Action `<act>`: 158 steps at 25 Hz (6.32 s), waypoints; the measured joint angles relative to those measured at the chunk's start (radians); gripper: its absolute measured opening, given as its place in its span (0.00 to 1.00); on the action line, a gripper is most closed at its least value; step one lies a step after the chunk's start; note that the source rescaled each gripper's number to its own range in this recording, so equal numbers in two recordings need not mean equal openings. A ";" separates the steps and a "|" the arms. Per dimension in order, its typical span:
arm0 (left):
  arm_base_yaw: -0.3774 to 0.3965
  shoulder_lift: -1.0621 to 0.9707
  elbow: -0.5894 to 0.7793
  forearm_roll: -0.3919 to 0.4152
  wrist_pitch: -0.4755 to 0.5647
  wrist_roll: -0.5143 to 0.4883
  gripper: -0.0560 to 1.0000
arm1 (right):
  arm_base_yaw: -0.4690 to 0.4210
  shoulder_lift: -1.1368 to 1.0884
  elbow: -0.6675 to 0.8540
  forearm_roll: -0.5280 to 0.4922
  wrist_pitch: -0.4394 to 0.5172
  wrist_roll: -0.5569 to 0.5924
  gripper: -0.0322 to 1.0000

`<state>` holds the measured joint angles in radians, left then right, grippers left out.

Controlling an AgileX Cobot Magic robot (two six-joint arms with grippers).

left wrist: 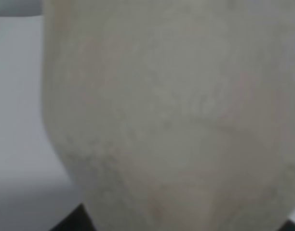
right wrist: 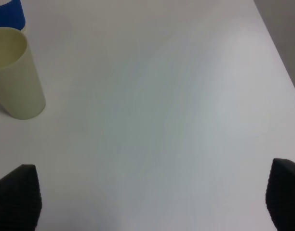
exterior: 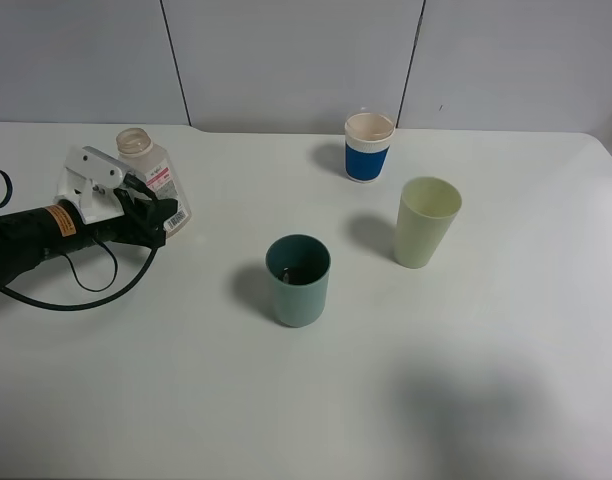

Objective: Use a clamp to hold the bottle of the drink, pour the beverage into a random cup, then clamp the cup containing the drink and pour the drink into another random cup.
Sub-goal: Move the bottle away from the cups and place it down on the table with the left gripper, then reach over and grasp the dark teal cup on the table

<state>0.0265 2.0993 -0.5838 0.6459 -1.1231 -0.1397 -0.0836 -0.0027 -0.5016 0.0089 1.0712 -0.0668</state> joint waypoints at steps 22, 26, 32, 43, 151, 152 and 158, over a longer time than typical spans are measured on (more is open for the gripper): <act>0.000 -0.004 0.000 0.003 0.022 0.036 0.11 | 0.000 0.000 0.000 0.000 0.000 0.000 0.77; 0.000 -0.004 0.000 0.003 0.016 0.038 0.21 | 0.000 0.000 0.000 0.000 0.000 0.000 0.77; 0.000 -0.003 0.000 0.004 0.016 0.038 0.79 | 0.000 0.000 0.000 0.000 0.000 0.000 0.77; 0.000 -0.054 0.058 -0.010 -0.015 0.058 0.86 | 0.000 0.000 0.000 0.000 0.000 0.000 0.77; 0.012 -2.105 0.078 -0.615 2.170 0.095 1.00 | 0.000 0.000 0.000 0.000 0.000 0.000 0.77; 0.012 -2.105 0.078 -0.615 2.170 0.095 1.00 | 0.000 0.000 0.000 0.000 0.000 0.000 0.77; 0.012 -2.105 0.078 -0.615 2.170 0.095 1.00 | 0.000 0.000 0.000 0.000 0.000 0.000 0.77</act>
<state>0.0381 -0.0057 -0.5060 0.0313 1.0468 -0.0451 -0.0836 -0.0027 -0.5016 0.0089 1.0712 -0.0668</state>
